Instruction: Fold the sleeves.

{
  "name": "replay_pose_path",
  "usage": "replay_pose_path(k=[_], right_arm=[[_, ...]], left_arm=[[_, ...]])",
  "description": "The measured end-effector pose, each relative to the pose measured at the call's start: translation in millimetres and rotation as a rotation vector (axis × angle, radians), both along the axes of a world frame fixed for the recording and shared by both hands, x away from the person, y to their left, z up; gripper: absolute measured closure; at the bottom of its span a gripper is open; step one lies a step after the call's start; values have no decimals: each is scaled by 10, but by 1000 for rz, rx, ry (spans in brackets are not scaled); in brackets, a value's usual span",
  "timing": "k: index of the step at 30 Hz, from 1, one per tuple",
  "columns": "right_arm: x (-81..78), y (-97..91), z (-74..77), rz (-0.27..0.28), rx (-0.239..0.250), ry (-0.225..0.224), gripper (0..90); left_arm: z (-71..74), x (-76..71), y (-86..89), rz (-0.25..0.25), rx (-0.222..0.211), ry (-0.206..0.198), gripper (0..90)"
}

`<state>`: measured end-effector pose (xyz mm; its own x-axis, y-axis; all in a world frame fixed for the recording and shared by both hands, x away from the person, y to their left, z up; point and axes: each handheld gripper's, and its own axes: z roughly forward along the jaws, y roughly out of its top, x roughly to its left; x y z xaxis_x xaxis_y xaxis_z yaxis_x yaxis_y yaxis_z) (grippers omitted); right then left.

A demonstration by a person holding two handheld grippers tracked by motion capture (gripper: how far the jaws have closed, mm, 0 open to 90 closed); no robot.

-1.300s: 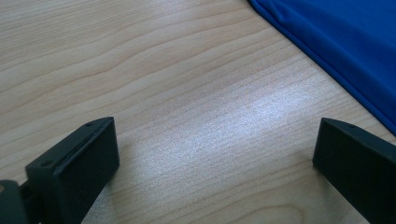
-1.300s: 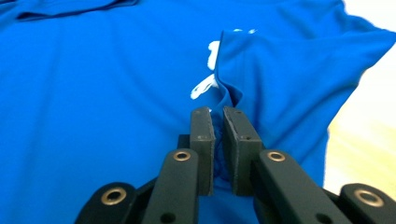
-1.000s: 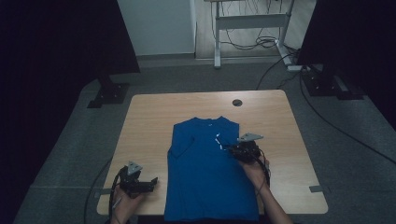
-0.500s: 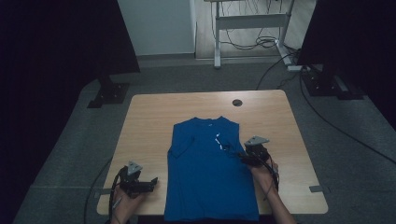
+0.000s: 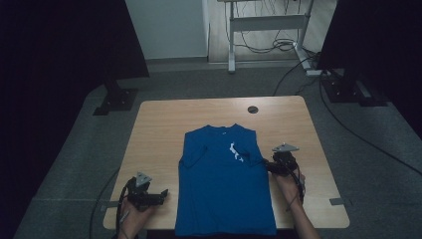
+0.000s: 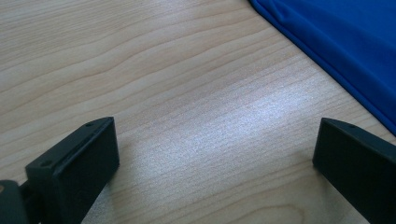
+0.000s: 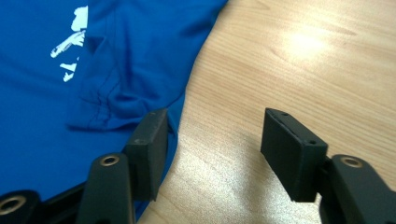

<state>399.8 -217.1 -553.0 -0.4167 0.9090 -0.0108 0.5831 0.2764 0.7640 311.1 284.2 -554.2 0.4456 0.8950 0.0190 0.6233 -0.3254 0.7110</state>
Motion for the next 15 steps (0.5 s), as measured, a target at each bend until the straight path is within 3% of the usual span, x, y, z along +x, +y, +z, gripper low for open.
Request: replay_pose_path(k=[4,9,15], right_arm=[[-12,45,50,20,21,-19,339],[-5,84,70,62,10,-21,210],[-29,88,79,73,11,-18,107]], left_arm=[[0,0,0,1,1,0,5],[2,-7,-4,4,0,-1,12],[1,-8,-8,-7,0,-2,13]])
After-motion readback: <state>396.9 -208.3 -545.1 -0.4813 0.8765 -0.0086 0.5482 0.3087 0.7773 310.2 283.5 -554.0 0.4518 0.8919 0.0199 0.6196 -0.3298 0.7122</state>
